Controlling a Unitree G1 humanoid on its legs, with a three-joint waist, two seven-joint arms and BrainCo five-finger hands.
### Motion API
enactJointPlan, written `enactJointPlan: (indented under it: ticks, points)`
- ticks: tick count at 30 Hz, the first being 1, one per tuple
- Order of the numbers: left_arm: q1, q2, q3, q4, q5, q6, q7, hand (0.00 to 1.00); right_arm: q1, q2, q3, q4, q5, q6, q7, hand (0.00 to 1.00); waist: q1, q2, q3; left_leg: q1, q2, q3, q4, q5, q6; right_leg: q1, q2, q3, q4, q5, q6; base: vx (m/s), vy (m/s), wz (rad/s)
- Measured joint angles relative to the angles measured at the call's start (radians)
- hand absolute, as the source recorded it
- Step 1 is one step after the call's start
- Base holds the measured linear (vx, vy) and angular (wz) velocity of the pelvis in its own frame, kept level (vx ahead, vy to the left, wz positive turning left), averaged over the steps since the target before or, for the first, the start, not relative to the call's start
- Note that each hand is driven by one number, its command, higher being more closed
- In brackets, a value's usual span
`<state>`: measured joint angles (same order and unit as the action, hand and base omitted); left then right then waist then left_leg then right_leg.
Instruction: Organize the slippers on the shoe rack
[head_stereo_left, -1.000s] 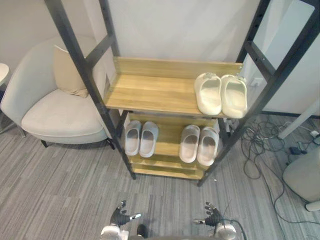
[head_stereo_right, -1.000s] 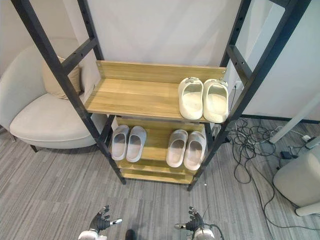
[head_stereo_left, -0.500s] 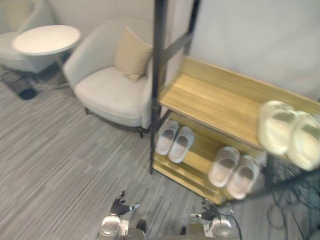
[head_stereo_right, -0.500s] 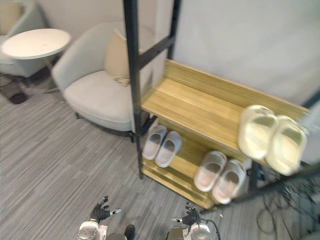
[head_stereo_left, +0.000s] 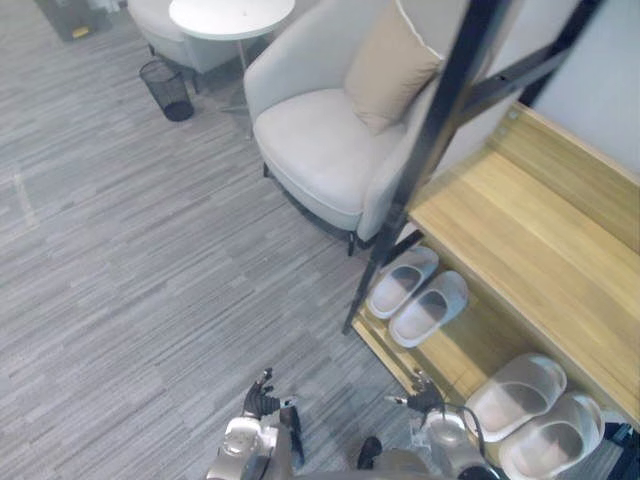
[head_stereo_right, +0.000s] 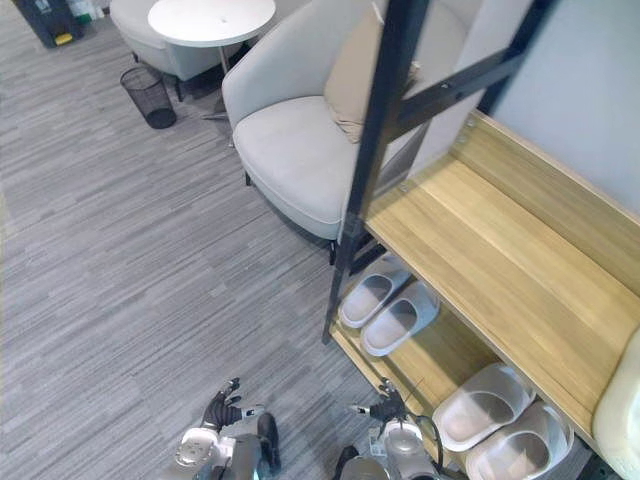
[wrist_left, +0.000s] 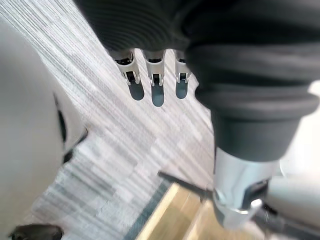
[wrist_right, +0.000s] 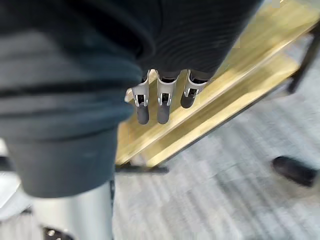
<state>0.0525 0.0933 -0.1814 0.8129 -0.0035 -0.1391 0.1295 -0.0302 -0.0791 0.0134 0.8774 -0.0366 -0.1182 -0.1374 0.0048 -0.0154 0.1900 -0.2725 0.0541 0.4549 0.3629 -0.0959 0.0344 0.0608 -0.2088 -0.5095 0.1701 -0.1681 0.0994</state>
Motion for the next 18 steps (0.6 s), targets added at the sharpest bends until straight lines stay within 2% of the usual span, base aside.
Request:
enactJointPlan:
  ticks: [1,2,4,5,10,12,14,15,16,17,18]
  points:
    - [-0.006,-0.001,-0.002,-0.002,0.001,0.000,0.000,0.00,0.000,-0.002,0.001,-0.001,0.000,-0.001,0.001,0.00,-0.002,0.025,-0.006,0.000,0.031,0.097,0.003,-0.062,0.053,0.005,0.012,-0.032,0.001,-0.010,0.015,0.08,0.142,0.73]
    - [-0.005,0.000,-0.002,0.006,0.003,0.006,-0.001,0.00,-0.006,-0.002,-0.001,0.002,0.001,0.004,0.001,0.00,-0.002,0.043,0.001,0.011,0.036,0.112,0.007,-0.124,0.052,0.027,0.025,-0.056,0.018,-0.039,0.028,0.08,0.119,0.69]
    - [-0.004,0.001,-0.002,0.005,0.003,0.010,0.000,0.00,-0.003,-0.001,0.000,0.000,0.001,0.005,0.002,0.00,-0.004,0.033,0.004,0.034,-0.008,0.088,-0.046,-0.095,0.065,0.038,0.005,-0.069,0.024,-0.036,0.025,0.07,0.129,0.74]
    - [-0.005,0.004,-0.007,0.006,0.012,0.015,0.000,0.00,0.015,0.002,0.001,0.002,0.000,0.007,0.004,0.00,-0.014,0.032,0.004,0.083,-0.070,0.035,-0.162,-0.038,0.084,0.037,-0.015,-0.071,0.051,-0.038,0.007,0.06,0.171,0.92]
    - [0.006,0.024,-0.002,0.054,0.024,0.018,0.001,0.00,0.005,0.011,0.026,0.004,-0.003,0.007,0.010,0.00,-0.005,0.028,0.003,0.133,-0.106,-0.031,-0.245,-0.010,0.085,0.002,0.011,-0.037,0.056,-0.040,0.013,0.02,0.118,0.51]
    - [0.020,0.033,0.000,0.065,0.023,0.018,0.001,0.00,0.006,0.017,0.031,0.004,-0.003,0.007,0.012,0.00,-0.003,0.014,-0.003,0.153,-0.131,-0.048,-0.257,-0.017,0.086,-0.041,-0.018,-0.025,0.146,-0.048,0.016,0.00,0.094,0.28]
    - [0.028,0.033,0.007,0.066,0.023,0.018,0.001,0.00,0.008,0.024,0.033,0.006,-0.003,0.008,0.017,0.00,-0.001,0.014,-0.003,0.175,-0.138,-0.076,-0.259,-0.025,0.094,-0.102,-0.066,-0.007,0.345,-0.053,0.012,0.03,0.088,0.26]
    - [0.029,0.033,0.007,0.066,0.023,0.018,0.001,0.00,0.011,0.027,0.036,0.005,-0.003,0.007,0.018,0.00,-0.003,0.014,-0.004,0.181,-0.139,-0.088,-0.259,-0.025,0.094,-0.122,-0.074,0.003,0.412,-0.050,-0.006,0.05,0.064,0.46]
    - [0.029,0.033,0.007,0.066,0.022,0.018,0.001,0.00,0.012,0.031,0.039,0.005,-0.003,0.008,0.021,0.00,-0.006,0.012,-0.003,0.194,-0.139,-0.118,-0.260,-0.024,0.094,-0.158,-0.068,0.040,0.506,-0.060,-0.007,0.06,-0.002,0.75]
    - [0.030,0.033,0.007,0.065,0.021,0.018,0.002,0.00,0.031,0.036,0.039,0.006,-0.003,0.008,0.022,0.00,-0.013,0.010,0.000,0.217,-0.138,-0.164,-0.274,-0.019,0.086,-0.189,-0.032,0.096,0.550,-0.094,0.003,0.07,-0.043,0.80]
    - [0.030,0.033,0.007,0.065,0.021,0.018,0.002,0.00,0.038,0.037,0.040,0.006,-0.003,0.009,0.022,0.00,-0.014,0.009,0.000,0.226,-0.138,-0.179,-0.284,-0.015,0.080,-0.203,-0.017,0.113,0.551,-0.106,0.002,0.08,-0.075,0.91]
